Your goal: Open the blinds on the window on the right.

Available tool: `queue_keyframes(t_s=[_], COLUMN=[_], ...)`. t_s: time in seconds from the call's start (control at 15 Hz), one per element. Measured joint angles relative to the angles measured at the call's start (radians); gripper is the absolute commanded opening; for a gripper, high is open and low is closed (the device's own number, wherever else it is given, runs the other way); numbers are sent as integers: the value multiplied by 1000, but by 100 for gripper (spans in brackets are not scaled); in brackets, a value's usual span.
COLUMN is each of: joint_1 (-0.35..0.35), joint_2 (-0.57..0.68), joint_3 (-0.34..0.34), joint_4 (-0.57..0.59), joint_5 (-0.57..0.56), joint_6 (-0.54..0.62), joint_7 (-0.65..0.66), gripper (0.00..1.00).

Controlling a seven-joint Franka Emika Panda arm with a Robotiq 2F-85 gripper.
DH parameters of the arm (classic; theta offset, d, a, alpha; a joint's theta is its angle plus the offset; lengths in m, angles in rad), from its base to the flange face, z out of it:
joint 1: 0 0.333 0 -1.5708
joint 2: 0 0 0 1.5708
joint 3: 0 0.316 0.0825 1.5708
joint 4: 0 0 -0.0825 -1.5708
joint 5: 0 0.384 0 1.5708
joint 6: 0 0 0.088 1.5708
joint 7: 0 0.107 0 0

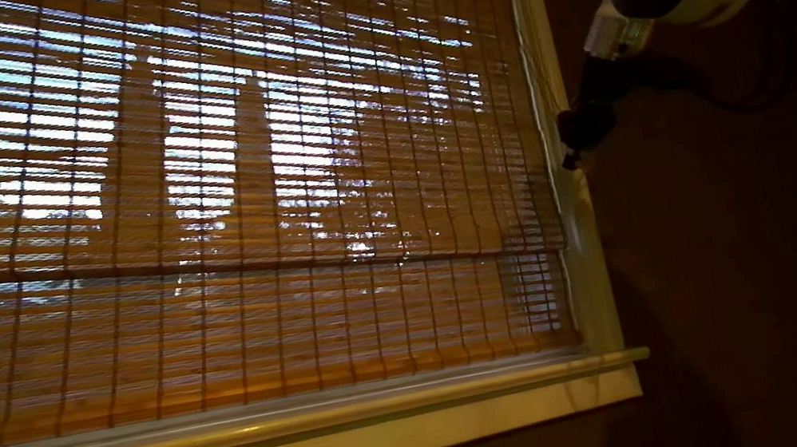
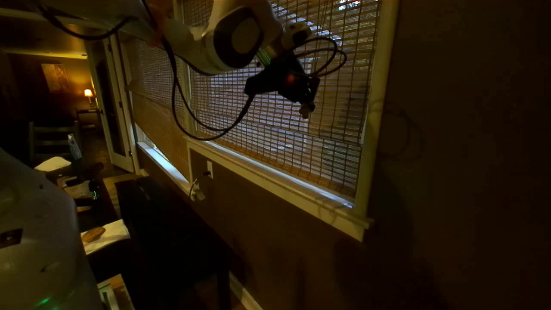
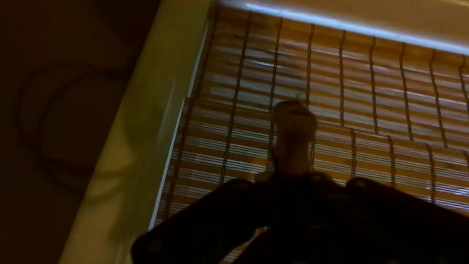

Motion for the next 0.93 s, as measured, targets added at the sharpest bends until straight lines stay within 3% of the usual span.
queue_keyframes(t_s=[0.47,0.93], joint_1=[-35,-39], joint_2=[-4,-4], joint_3=[-17,-36], joint_4=[-134,-236], joint_5=[0,0], joint_6=[98,118], joint_7=[0,0], gripper=[4,4])
